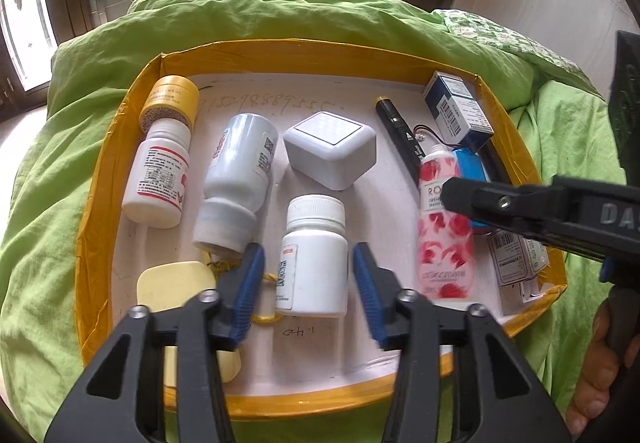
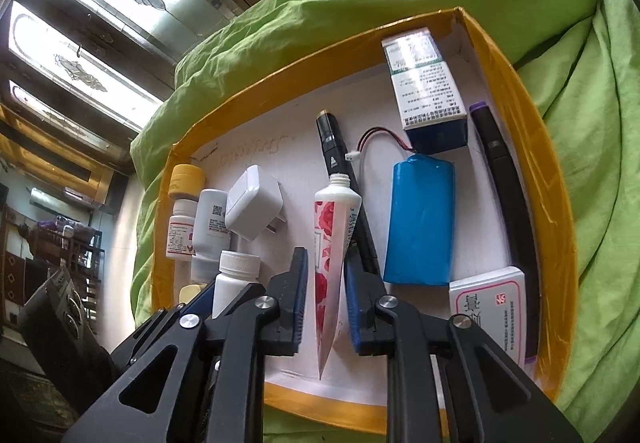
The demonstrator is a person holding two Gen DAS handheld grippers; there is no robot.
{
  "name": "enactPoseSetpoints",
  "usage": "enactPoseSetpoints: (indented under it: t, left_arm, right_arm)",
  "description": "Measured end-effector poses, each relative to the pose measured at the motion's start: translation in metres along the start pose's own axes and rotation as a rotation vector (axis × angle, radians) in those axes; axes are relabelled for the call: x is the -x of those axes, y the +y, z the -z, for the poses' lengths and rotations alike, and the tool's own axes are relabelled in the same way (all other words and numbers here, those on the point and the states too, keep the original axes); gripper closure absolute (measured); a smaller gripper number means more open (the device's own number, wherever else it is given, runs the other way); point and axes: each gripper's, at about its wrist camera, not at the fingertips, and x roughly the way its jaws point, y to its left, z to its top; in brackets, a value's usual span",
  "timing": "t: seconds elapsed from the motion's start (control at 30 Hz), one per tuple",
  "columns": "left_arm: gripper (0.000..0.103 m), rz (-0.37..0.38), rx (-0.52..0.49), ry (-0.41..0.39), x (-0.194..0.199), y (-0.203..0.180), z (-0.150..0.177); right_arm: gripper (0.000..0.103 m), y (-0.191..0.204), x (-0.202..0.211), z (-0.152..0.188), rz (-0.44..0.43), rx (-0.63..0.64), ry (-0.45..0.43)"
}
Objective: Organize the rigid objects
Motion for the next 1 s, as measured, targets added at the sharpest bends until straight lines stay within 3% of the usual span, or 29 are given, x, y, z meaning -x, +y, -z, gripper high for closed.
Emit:
enactPoseSetpoints:
  t: [0.07, 0.17, 0.37, 0.5, 0.67, 0.87, 1.0]
  left_arm:
    - [0.04, -0.017, 0.005, -0.017, 0.008, -0.001, 0.001]
    - [0.032, -0.026, 0.011, -0.035, 0.022, -0.004, 0.003]
    - [0.023, -0.117, -0.063, -0.105, 0.067, -0.021, 0.025]
    - [0.022, -0.198, -0.087, -0.158, 0.098, -0.028, 0.048]
    - [0.022, -0.294, -0.116, -0.207, 0.135, -0.036, 0.074]
    - [0.022, -0.217, -0.009, -0.186, 0.171, -0.022, 0.081]
    - [0.022, -0.231, 0.008, -0.197, 0.184, -0.023, 0.083]
  right_arm:
    - [0.068, 0.002, 0.012, 0.004, 0.005, 0.005, -0.036]
    - [0.065, 0.002, 0.033, 0.01, 0.01, 0.01, -0.09]
    - [0.03, 0.0, 0.079, 0.029, 0.021, 0.031, -0.187]
    - [0.005, -0.001, 0.107, 0.057, 0.036, 0.08, -0.226]
    - [0.002, 0.001, 0.115, 0.091, 0.058, 0.136, -0.212]
    - [0.002, 0.008, 0.112, 0.118, 0.046, 0.176, -0.167]
    - [0.002, 0.019, 0.118, 0.132, 0.066, 0.218, -0.194]
